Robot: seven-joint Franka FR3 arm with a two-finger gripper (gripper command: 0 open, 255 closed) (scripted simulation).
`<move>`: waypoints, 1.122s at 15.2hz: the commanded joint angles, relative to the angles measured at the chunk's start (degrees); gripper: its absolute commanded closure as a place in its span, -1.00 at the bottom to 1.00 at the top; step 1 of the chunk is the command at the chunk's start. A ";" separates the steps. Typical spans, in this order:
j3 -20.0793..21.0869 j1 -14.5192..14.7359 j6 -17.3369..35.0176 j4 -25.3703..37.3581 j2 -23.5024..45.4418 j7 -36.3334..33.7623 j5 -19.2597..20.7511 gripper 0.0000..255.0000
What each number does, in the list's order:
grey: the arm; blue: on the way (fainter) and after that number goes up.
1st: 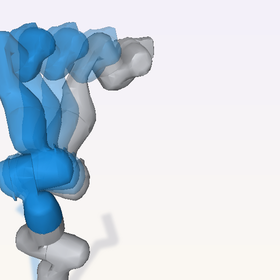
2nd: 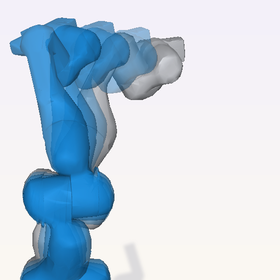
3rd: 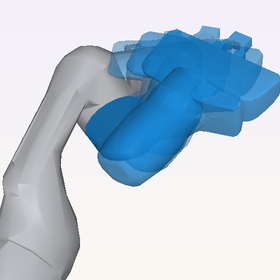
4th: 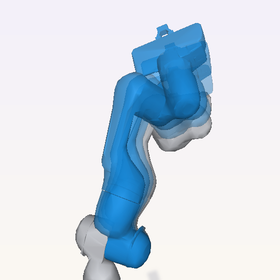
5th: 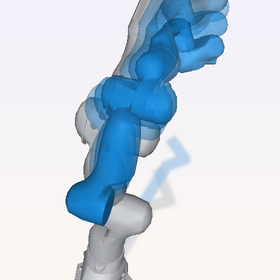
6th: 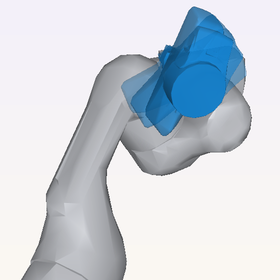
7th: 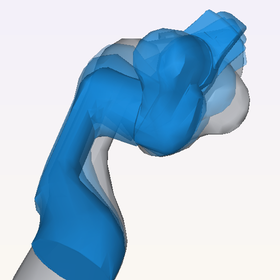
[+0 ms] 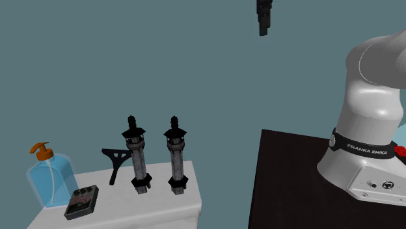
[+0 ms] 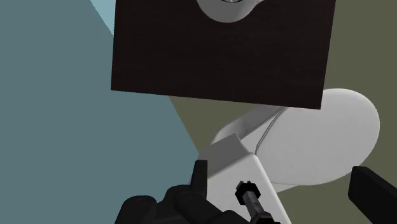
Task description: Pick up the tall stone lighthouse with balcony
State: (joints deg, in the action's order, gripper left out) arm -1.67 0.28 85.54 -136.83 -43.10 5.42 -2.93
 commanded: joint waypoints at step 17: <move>10.62 2.02 22.47 6.26 32.38 -12.71 3.21 -1.00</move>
State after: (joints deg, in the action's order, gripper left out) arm 8.28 2.12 106.59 -131.31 -13.16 -6.11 -0.23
